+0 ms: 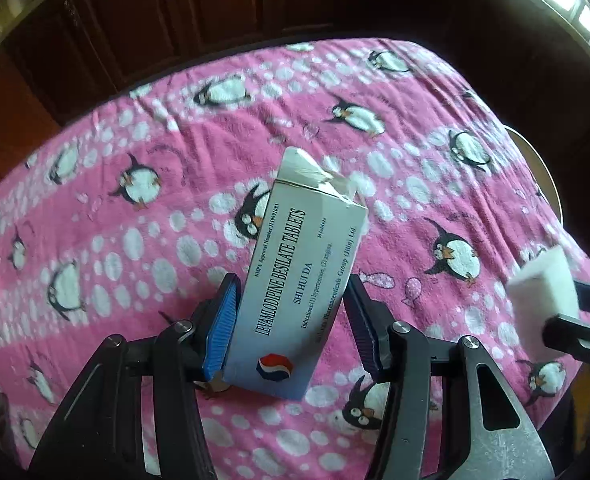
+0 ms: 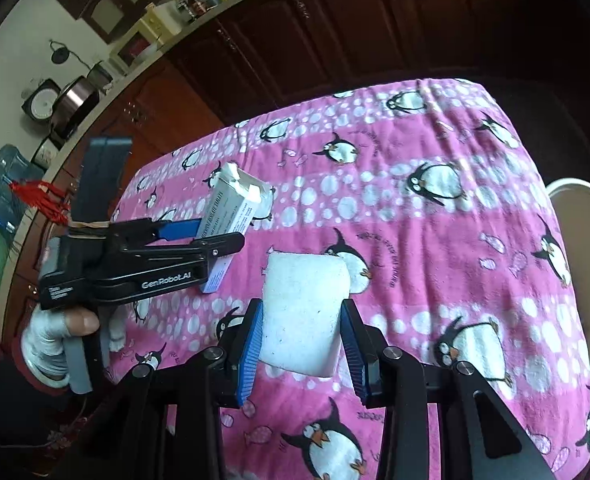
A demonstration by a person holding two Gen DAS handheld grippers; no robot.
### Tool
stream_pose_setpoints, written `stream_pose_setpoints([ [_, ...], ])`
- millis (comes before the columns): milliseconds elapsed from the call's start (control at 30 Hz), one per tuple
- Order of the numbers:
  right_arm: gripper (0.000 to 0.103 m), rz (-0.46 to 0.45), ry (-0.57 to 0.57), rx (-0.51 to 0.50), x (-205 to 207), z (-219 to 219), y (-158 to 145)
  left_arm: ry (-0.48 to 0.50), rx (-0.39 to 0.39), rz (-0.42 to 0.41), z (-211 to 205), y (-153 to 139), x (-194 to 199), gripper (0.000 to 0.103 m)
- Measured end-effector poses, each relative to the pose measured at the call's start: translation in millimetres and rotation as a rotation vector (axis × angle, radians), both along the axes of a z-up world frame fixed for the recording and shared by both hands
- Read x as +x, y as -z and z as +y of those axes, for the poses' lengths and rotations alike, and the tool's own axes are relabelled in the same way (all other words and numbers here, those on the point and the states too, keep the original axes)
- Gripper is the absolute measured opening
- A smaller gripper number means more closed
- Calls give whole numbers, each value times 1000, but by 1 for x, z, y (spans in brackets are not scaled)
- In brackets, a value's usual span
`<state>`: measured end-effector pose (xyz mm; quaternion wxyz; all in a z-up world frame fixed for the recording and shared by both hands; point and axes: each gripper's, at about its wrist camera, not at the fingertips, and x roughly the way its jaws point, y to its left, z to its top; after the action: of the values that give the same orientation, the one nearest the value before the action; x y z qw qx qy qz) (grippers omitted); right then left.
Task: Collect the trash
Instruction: 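Carry tablet box and foam block over the white bucket and open both tools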
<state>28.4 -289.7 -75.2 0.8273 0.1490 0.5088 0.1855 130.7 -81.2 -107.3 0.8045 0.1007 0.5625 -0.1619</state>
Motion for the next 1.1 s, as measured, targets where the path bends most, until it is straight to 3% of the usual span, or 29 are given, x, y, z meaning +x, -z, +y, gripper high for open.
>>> stream_pose_setpoints([
  [200, 37, 7, 6, 5, -4, -5, 1, -32, 5, 30, 5, 18, 1, 51],
  [467, 37, -1, 18, 18, -5, -9, -1, -12, 29, 9, 1, 16, -8, 49],
  [833, 37, -48, 90, 33, -9, -42, -20, 56, -24, -73, -34, -36, -28, 48],
  [1100, 37, -71, 160, 29, -14, -77, -30, 117, -46, -98, -71, -54, -35, 48],
])
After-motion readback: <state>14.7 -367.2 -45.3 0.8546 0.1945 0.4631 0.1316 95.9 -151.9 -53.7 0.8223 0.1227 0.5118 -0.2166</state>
